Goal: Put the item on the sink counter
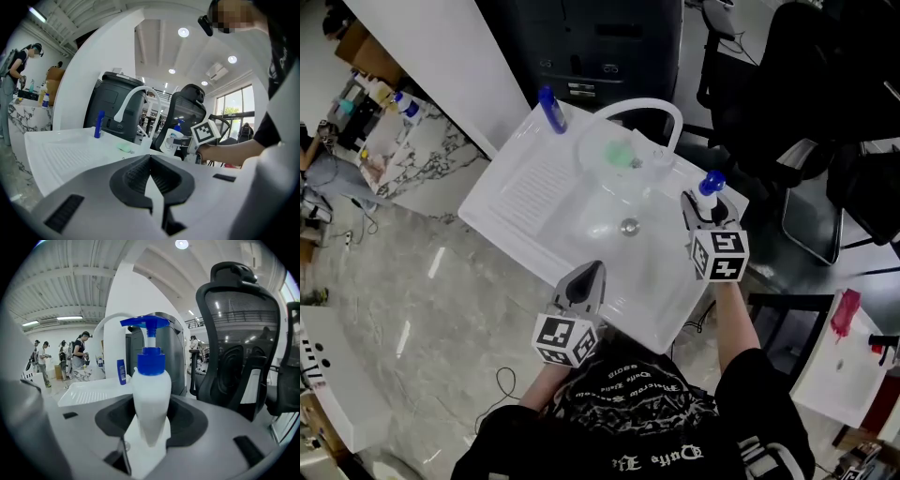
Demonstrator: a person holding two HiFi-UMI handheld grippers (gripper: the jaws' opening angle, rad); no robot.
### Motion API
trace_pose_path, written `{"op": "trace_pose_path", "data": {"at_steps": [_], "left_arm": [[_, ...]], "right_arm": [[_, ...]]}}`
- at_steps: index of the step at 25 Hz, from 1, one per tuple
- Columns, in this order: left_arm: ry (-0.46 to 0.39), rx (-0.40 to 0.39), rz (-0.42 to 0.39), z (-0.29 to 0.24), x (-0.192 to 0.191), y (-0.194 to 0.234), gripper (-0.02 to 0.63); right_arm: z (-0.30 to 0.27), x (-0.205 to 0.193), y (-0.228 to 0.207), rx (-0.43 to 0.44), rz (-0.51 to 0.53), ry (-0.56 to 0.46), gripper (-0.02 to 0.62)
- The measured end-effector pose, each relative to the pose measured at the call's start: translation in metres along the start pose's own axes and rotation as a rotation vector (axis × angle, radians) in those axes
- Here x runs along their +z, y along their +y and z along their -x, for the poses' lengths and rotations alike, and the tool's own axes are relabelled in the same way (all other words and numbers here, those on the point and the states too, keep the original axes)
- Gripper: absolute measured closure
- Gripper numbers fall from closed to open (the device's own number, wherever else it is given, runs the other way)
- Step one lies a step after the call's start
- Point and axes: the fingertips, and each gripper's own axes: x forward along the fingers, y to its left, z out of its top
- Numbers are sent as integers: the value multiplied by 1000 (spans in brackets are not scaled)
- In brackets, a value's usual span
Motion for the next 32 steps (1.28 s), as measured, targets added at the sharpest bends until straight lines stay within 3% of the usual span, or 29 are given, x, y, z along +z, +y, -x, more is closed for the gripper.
{"op": "trace_pose_path", "data": {"at_steps": [9,15,23,32], "left_arm": [[-23,175,24,20,5,38,600],[-12,243,25,22,3,48,600],[-1,291,29,28,1,60,600],[2,296,26,28,2,64,600]], "right_arm": [[-57,-29,-16,3,-22,74,396],[-81,-51,-26,-10,-57,135,396],[-97,-58,-39,-55,-74,128,396],[-97,-58,-42,-45,35,117,393]]}}
